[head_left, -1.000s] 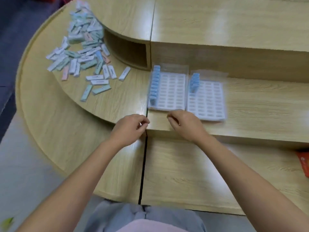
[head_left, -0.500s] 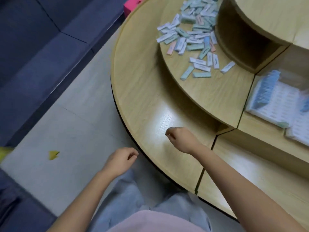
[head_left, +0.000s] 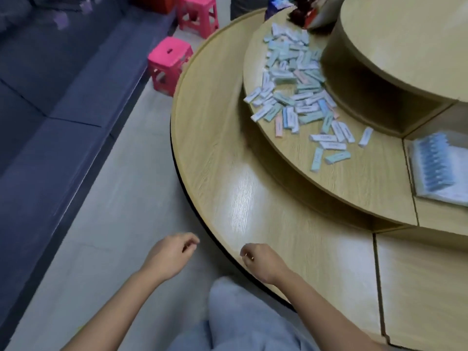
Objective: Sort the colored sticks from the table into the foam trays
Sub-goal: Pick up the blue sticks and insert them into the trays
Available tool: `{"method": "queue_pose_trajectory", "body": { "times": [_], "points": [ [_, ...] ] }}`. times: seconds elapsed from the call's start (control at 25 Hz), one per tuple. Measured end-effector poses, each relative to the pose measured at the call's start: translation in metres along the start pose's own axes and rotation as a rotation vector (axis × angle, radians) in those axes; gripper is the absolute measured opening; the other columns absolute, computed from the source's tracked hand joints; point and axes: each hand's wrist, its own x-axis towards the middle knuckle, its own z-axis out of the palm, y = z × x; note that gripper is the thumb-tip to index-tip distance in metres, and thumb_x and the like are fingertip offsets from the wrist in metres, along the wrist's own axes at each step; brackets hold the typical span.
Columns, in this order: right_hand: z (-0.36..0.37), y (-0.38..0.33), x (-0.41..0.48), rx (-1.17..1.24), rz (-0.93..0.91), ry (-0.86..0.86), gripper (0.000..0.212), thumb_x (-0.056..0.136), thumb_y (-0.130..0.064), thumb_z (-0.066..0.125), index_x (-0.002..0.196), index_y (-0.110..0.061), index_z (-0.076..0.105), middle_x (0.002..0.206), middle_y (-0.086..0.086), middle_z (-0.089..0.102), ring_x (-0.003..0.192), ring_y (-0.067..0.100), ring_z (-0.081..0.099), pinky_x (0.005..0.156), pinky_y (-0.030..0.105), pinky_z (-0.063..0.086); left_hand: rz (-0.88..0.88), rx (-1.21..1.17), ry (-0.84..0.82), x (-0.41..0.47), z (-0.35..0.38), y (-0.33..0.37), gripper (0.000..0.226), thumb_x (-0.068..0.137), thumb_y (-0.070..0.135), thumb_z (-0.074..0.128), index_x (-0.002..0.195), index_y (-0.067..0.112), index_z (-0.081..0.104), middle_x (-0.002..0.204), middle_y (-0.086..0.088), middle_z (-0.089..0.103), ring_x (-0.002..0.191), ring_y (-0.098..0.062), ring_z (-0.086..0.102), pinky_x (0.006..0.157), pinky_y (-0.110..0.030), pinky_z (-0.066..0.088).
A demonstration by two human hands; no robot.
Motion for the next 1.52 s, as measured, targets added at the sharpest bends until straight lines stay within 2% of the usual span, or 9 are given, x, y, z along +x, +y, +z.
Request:
{"method": "queue_pose_trajectory", "body": {
  "times": [0.16,0.44,0.64,0.76,0.88,1.08,1.24,1.4,1.52],
  "points": [
    [-0.020,-0.012,0.042,0.059,0.102,0.085,0.028,0.094,-0.019,0.041,0.115,-0.014,0.059,0.113,0.006,0.063,0.099,0.022,0.059,0.082,0.033,0.049,0.166,-0.026,-0.058,0.087,-0.050,0.008,0.021,0.095,0.024,0.052,0.110,0.024,0.066,0.108,0.009,0.066,0.094,-0.007,0.060,0.075,-0.018,0.042],
    [-0.099,-0.057,0.128,0.246,0.176,0.252,0.027,0.095,-0.019,0.044,0.115,-0.015,0.061,0.114,0.002,0.064,0.099,0.017,0.058,0.075,0.024,0.042,0.355,0.072,-0.183,0.211,-0.123,0.041,0.021,0.095,0.028,0.050,0.110,0.025,0.065,0.105,0.010,0.066,0.090,-0.006,0.058,0.078,-0.024,0.047],
    [-0.192,-0.063,0.147,0.396,0.295,0.631,0.022,0.093,-0.019,0.052,0.113,-0.017,0.061,0.099,-0.008,0.060,0.089,0.006,0.053,0.074,0.018,0.036,0.684,0.144,-0.216,0.290,-0.149,0.120,0.025,0.093,0.025,0.048,0.112,0.026,0.064,0.108,0.007,0.064,0.097,-0.012,0.057,0.082,-0.032,0.046],
    [-0.223,-0.050,0.148,0.505,0.448,0.848,0.018,0.092,-0.016,0.055,0.107,-0.016,0.063,0.087,-0.005,0.061,0.079,0.014,0.057,0.071,0.025,0.042,0.871,0.218,-0.228,0.333,-0.154,0.174,0.027,0.093,0.024,0.048,0.116,0.024,0.063,0.114,0.003,0.062,0.105,-0.016,0.055,0.084,-0.033,0.044],
    [-0.252,-0.038,0.152,0.585,0.623,1.025,0.017,0.092,-0.015,0.054,0.106,-0.015,0.064,0.089,-0.001,0.064,0.081,0.019,0.061,0.075,0.031,0.048,1.066,0.327,-0.264,0.372,-0.153,0.216,0.028,0.093,0.023,0.048,0.118,0.022,0.062,0.115,-0.001,0.060,0.110,-0.021,0.053,0.087,-0.035,0.042],
    [-0.315,-0.005,0.167,0.459,0.808,1.086,0.018,0.094,-0.014,0.050,0.106,-0.012,0.063,0.099,0.002,0.062,0.086,0.014,0.053,0.076,0.029,0.044,1.365,0.626,-0.217,0.407,-0.140,0.248,0.030,0.092,0.023,0.045,0.116,0.017,0.063,0.110,-0.004,0.059,0.103,-0.026,0.053,0.081,-0.035,0.036],
    [-0.338,0.030,0.190,0.284,0.902,1.007,0.020,0.094,-0.014,0.049,0.109,-0.011,0.062,0.108,0.008,0.059,0.095,0.024,0.055,0.081,0.041,0.049,1.425,0.594,-0.202,0.417,-0.133,0.249,0.026,0.087,0.017,0.052,0.109,0.009,0.063,0.106,-0.009,0.058,0.098,-0.030,0.053,0.078,-0.037,0.036],
    [-0.341,0.056,0.209,0.112,0.967,0.913,0.018,0.092,-0.013,0.050,0.107,-0.010,0.061,0.106,0.011,0.054,0.095,0.028,0.053,0.074,0.037,0.047,1.516,0.668,-0.185,0.423,-0.124,0.257,0.019,0.084,0.016,0.058,0.101,0.010,0.065,0.094,-0.009,0.061,0.084,-0.030,0.056,0.071,-0.037,0.038],
    [-0.340,0.064,0.215,0.141,0.969,0.930,0.017,0.093,-0.014,0.050,0.105,-0.009,0.061,0.105,0.011,0.054,0.093,0.028,0.053,0.073,0.036,0.045,1.579,0.743,-0.166,0.430,-0.123,0.267,0.017,0.085,0.020,0.062,0.100,0.013,0.061,0.092,-0.005,0.059,0.084,-0.026,0.056,0.071,-0.035,0.036]
  ]
}}
